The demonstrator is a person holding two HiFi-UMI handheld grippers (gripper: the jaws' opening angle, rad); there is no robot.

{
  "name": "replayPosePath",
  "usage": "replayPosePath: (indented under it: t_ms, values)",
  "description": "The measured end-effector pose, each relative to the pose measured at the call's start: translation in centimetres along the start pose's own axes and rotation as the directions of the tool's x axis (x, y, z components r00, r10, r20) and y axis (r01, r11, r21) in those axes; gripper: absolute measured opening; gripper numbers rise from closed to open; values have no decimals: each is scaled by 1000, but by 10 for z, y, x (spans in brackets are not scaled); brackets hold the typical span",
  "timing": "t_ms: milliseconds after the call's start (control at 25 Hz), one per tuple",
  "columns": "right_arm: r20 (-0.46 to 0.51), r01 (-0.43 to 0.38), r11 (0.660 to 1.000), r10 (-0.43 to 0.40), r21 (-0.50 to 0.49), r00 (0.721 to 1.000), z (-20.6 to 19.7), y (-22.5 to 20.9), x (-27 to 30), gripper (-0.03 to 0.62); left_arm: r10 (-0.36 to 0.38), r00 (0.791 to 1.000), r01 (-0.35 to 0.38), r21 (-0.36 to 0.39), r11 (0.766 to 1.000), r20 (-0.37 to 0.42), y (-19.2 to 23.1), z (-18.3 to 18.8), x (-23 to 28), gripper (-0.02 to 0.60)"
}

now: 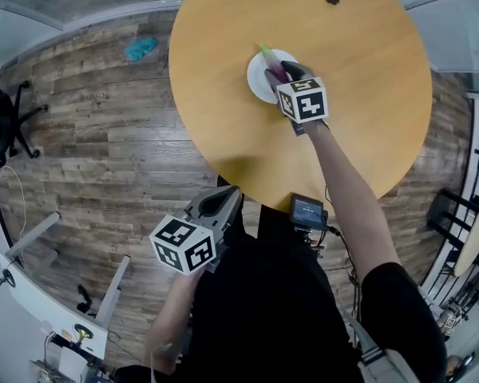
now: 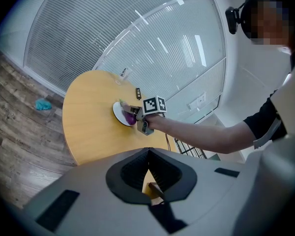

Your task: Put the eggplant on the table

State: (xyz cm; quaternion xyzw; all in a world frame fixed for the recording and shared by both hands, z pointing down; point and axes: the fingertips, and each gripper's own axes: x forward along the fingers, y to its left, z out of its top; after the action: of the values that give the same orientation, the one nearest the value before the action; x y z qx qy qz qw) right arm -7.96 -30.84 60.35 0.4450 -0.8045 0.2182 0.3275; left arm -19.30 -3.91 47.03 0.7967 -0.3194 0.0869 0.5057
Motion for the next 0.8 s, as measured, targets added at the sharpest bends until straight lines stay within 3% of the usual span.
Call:
replayPosePath:
  t_ms: [400, 800]
  values:
    - [-21, -3, 997, 1, -75, 1000, 1, 3, 4, 204, 2, 1000, -2, -2, 1000, 15, 0, 3, -2, 12]
    - [-36, 5, 997, -8, -76, 999, 0, 3, 5, 218, 5, 1000, -5, -6, 1000, 20, 3, 2, -3, 12]
